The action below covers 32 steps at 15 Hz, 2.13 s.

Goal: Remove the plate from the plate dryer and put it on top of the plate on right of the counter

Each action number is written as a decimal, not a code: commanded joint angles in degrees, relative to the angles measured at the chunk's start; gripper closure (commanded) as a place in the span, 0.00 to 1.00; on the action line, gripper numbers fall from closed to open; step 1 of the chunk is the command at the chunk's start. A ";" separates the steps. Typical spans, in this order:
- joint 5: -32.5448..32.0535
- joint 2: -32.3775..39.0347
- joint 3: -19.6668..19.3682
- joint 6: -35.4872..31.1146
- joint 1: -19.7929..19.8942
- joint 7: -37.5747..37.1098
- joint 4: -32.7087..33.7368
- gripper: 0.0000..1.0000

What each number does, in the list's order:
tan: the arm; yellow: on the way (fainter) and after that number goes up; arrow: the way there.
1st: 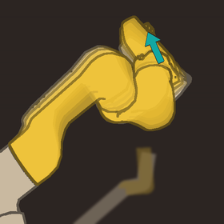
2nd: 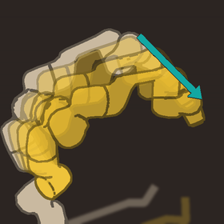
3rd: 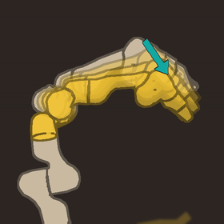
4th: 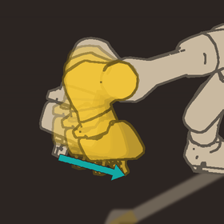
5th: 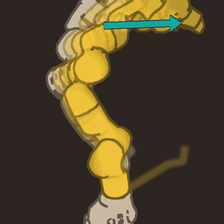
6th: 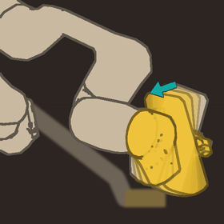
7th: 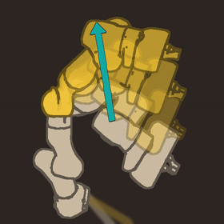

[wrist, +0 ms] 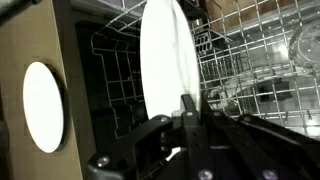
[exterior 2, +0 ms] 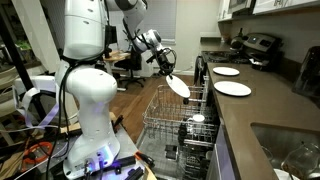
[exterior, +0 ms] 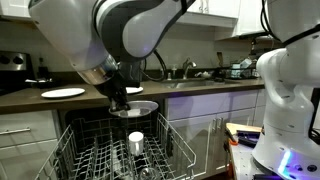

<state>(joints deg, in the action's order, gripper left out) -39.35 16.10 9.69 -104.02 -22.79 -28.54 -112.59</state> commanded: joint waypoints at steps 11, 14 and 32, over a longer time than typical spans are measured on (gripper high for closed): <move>-1.33 0.18 1.08 1.18 0.85 -0.10 0.18 0.93; -1.33 0.18 1.09 1.18 0.85 -0.10 0.18 0.93; -6.99 0.56 -0.20 4.64 1.86 -0.12 4.07 0.98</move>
<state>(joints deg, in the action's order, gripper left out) -46.19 16.49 8.24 -99.80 -21.94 -28.55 -108.79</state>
